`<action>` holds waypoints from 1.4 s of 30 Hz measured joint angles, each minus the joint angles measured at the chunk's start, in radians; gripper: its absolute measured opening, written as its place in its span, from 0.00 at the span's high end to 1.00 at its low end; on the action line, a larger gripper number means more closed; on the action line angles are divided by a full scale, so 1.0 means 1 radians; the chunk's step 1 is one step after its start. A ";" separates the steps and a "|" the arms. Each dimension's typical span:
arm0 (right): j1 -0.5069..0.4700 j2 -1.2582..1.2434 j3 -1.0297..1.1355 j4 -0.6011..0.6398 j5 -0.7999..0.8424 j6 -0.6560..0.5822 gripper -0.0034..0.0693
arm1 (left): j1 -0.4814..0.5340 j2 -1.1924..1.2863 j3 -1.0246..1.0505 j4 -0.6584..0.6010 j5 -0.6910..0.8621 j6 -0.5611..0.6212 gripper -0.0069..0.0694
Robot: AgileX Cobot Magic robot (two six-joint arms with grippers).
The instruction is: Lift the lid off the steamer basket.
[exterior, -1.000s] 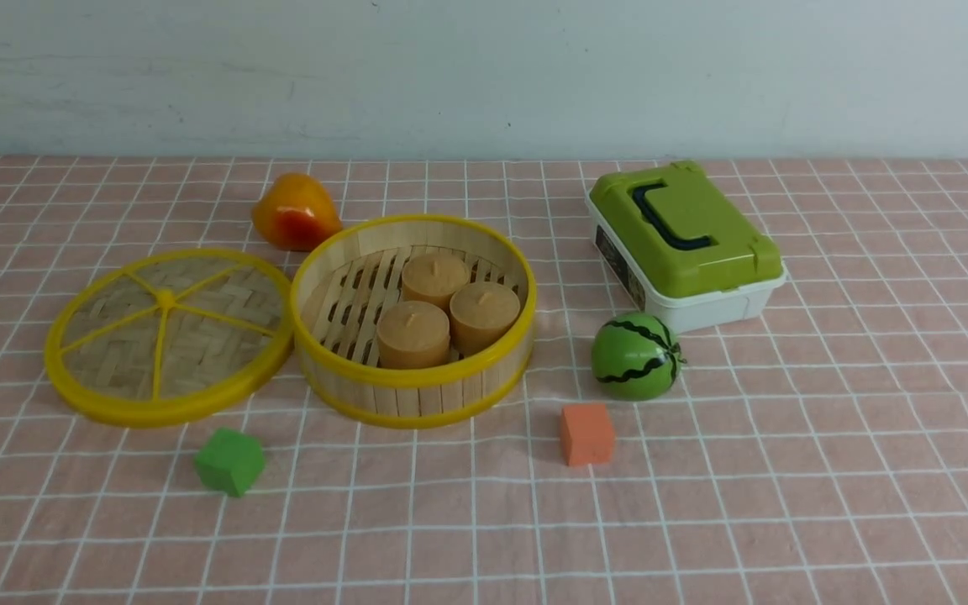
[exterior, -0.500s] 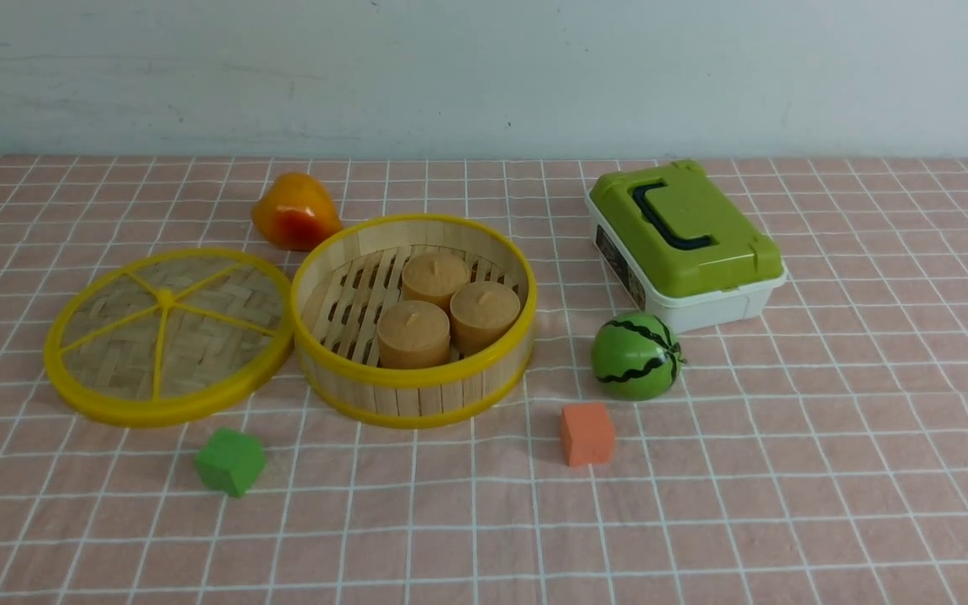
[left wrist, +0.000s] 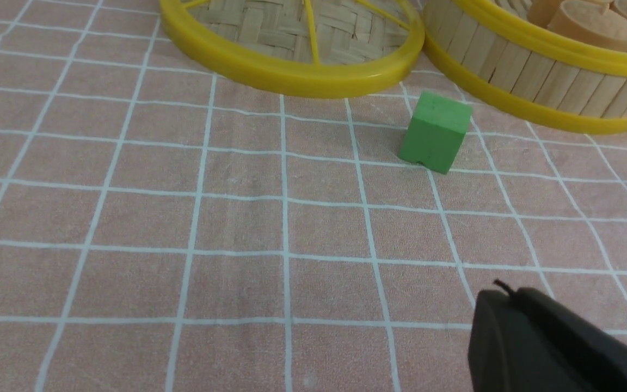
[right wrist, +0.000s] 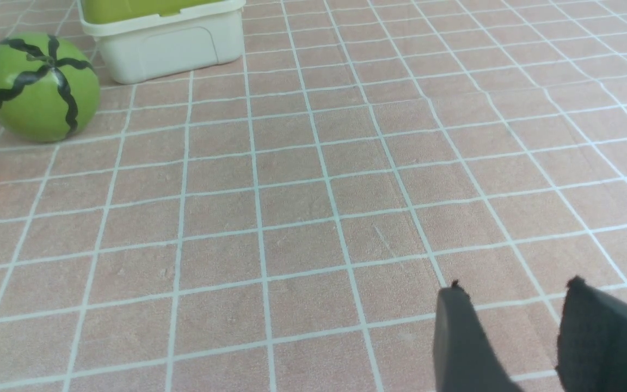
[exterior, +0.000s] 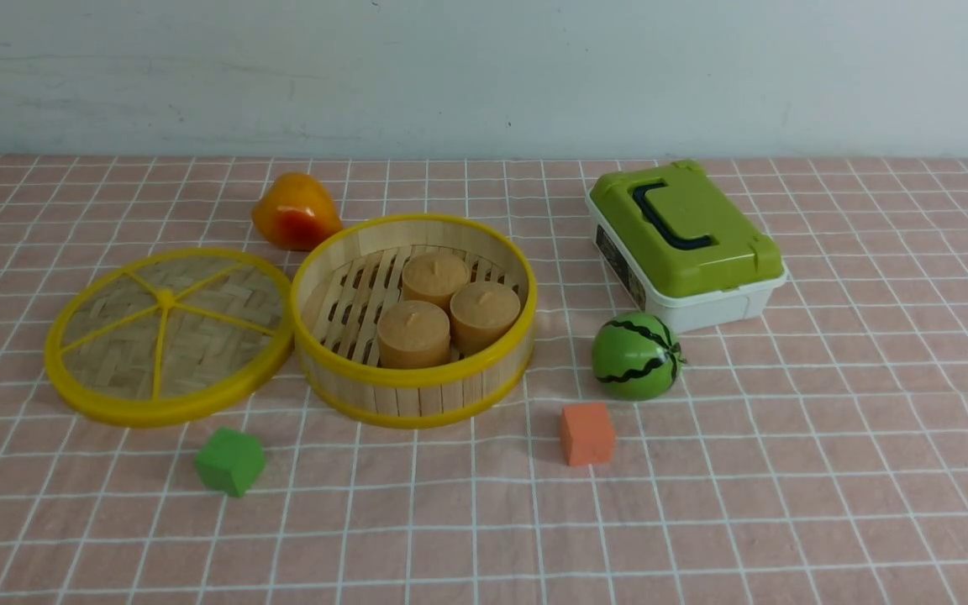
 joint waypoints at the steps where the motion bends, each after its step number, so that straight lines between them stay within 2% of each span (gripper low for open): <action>1: 0.000 0.000 0.000 0.000 0.000 0.000 0.62 | 0.000 0.000 0.000 0.000 0.000 0.000 0.93; 42: 0.000 0.000 0.000 0.000 0.000 0.000 0.62 | 0.000 0.000 0.000 -0.002 0.003 0.000 0.88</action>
